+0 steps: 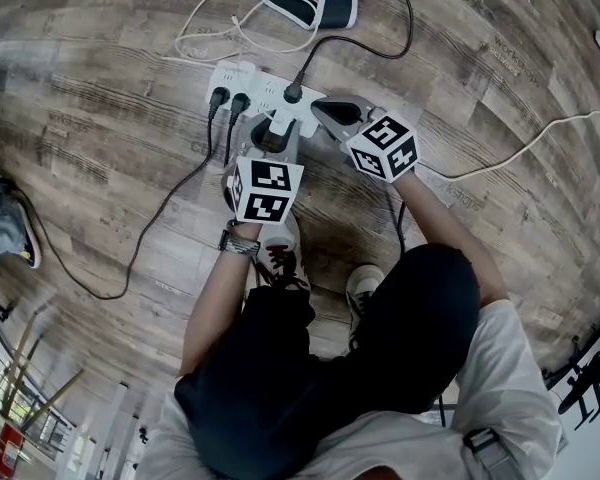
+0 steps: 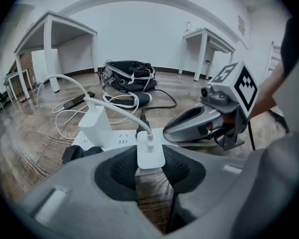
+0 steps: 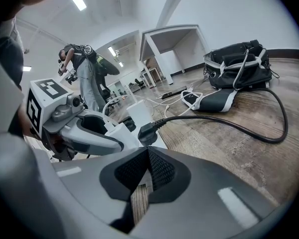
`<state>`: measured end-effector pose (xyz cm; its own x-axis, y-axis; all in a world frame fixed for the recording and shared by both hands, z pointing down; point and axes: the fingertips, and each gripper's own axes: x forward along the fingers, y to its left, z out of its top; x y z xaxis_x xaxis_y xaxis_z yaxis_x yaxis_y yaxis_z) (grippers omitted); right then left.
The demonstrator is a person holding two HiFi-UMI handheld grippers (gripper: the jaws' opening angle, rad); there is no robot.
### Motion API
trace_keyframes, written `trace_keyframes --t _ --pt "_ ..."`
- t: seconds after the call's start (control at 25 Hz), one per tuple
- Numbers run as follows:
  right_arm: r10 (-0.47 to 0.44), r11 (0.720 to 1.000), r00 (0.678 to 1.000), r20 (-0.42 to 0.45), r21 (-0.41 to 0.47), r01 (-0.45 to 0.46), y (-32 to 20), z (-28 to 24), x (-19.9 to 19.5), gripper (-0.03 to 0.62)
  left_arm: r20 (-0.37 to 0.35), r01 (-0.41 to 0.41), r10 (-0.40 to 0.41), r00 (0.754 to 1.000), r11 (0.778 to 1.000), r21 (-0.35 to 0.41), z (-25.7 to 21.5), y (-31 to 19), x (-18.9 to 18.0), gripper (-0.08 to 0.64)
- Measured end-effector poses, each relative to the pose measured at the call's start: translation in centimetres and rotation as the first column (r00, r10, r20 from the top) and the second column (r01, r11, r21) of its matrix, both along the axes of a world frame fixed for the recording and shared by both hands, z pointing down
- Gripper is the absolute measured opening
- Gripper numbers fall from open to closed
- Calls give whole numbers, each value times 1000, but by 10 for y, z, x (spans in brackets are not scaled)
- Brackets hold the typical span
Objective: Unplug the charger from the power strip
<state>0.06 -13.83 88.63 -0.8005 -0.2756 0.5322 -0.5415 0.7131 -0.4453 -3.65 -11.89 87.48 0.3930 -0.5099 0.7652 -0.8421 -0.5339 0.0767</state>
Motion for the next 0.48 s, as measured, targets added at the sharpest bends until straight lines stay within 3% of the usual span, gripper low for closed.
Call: trace_keyframes --t 0.16,0.36,0.48 --pt "-1 1000 1000 3 -1 1 0 0 0 2 -25 15 -16 1000 1000 -18 0 -1 -1 141" --pt "1 1000 1000 9 -1 -1 0 0 0 2 -146 52 -62 987 996 -68 -1 -1 -5 143" --pt "-7 1000 1000 3 9 7 0 -1 -1 2 -180 66 -80 980 995 -78 -3 -1 -6 146"
